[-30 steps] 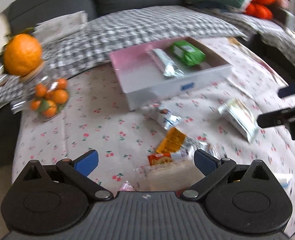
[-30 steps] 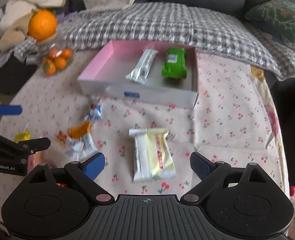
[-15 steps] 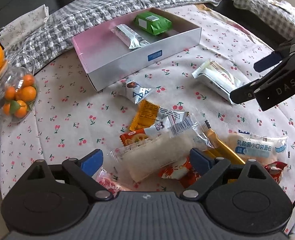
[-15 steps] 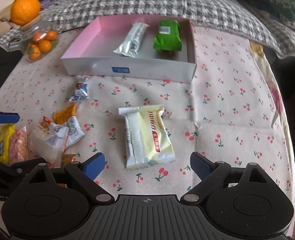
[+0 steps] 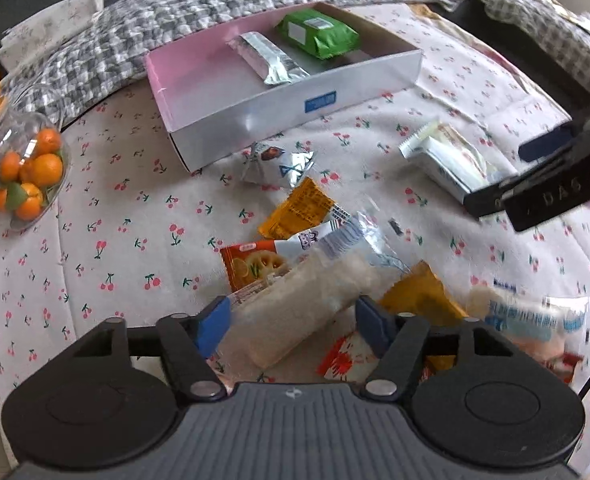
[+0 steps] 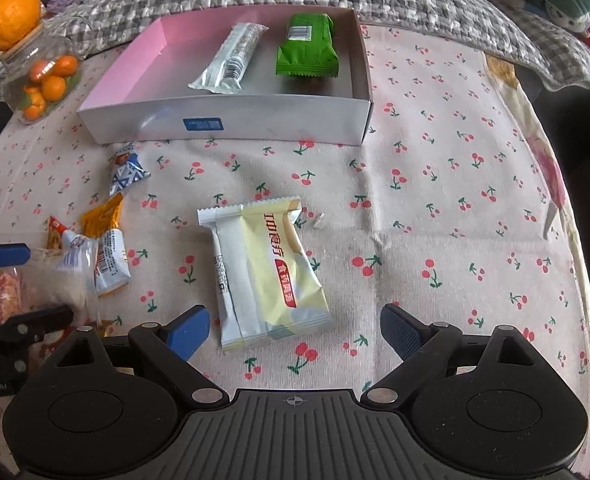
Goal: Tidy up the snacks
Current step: 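Grasp the clear-wrapped white roll with the left tool while the right tool grasps the cream-red cake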
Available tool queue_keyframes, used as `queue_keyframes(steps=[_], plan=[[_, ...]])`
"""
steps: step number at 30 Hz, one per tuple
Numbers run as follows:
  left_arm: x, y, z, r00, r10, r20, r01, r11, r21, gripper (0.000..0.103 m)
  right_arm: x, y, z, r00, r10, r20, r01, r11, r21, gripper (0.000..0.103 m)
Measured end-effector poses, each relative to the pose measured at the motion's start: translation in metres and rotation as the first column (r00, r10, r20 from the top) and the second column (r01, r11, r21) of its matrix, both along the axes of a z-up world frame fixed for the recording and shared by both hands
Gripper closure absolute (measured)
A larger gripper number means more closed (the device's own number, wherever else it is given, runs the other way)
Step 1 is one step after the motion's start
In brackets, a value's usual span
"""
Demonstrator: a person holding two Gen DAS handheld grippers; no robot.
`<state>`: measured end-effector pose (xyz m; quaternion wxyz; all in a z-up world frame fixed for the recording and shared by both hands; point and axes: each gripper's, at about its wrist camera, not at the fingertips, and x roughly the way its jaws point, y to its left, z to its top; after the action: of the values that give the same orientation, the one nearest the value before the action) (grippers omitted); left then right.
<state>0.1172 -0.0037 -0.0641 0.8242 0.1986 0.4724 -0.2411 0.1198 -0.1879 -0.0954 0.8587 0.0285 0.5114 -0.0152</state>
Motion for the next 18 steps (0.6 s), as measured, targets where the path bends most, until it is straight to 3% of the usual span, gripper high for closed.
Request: queue_keyframes(steps=[6, 11, 18], plan=[[0.006, -0.002, 0.006, 0.998, 0.056, 0.005, -0.055, 0.996, -0.067, 0.065, 0.005, -0.002, 0.000, 0.999, -0.007, 0.042, 0.007, 1.000, 0.003, 0.010], [0.010, 0.001, 0.010, 0.995, 0.099, -0.011, -0.100, 0.989, -0.110, 0.074, 0.009, -0.002, -0.003, 0.999, -0.028, 0.037, 0.027, 0.999, 0.032, 0.013], [0.014, 0.006, 0.014, 0.989, 0.148, -0.018, -0.149, 0.979, -0.142, 0.084, 0.009, 0.003, -0.005, 0.999, -0.010, 0.032, 0.009, 1.000, 0.027, 0.037]])
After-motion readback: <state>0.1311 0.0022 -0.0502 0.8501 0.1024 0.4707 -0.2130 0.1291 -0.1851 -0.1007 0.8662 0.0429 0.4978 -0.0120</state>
